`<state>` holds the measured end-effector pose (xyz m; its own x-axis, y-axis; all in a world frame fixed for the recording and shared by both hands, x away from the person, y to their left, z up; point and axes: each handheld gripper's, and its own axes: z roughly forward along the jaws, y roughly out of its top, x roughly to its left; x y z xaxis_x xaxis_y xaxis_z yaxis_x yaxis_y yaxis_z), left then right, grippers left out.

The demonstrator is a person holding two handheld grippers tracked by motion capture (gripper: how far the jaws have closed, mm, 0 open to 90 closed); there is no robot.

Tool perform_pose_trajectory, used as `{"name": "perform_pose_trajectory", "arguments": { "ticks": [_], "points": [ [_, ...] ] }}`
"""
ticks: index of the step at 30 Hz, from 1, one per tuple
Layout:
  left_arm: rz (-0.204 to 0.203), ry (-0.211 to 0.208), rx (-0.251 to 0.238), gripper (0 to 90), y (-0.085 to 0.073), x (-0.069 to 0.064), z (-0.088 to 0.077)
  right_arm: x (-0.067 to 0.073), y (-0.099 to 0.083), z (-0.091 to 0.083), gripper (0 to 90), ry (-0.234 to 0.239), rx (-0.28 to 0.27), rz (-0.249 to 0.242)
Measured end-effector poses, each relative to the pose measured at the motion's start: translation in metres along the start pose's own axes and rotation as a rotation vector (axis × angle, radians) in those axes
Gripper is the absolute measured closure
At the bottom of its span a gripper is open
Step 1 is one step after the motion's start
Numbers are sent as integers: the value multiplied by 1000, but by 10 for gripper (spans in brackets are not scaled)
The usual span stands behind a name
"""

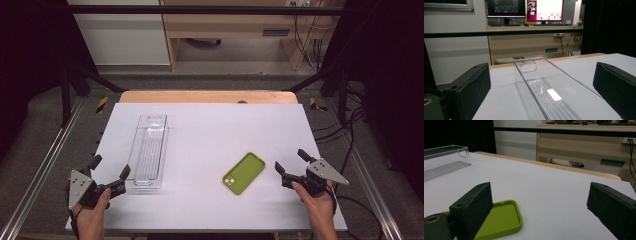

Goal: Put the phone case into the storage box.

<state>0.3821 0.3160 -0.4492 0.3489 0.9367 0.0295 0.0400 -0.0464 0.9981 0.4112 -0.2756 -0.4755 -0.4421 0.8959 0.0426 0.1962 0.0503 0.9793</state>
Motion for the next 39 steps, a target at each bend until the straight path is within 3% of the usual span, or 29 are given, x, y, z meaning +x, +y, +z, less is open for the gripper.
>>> {"name": "perform_pose_trajectory", "arguments": {
  "ticks": [9,13,16,17,21,26,32,39],
  "points": [
    [-11,13,6,10,-1,1,-2,4,0,-1,121,-8,25,2],
    [-12,23,8,11,-1,2,-4,9,3,0,208,4,54,-3],
    [-17,32,9,13,-2,4,-5,16,6,3,370,27,87,-37],
    [-17,32,9,13,-2,4,-5,16,6,3,370,27,87,-37],
    [-16,30,13,13,-2,5,-5,25,5,8,520,82,144,-53],
    [-15,27,15,14,-2,4,-5,38,5,14,713,134,201,-111],
    [-8,27,18,14,-2,4,-5,55,7,23,872,211,249,-161],
    [-12,22,19,14,-3,4,-4,72,12,31,900,265,279,-193]
  ]
}}
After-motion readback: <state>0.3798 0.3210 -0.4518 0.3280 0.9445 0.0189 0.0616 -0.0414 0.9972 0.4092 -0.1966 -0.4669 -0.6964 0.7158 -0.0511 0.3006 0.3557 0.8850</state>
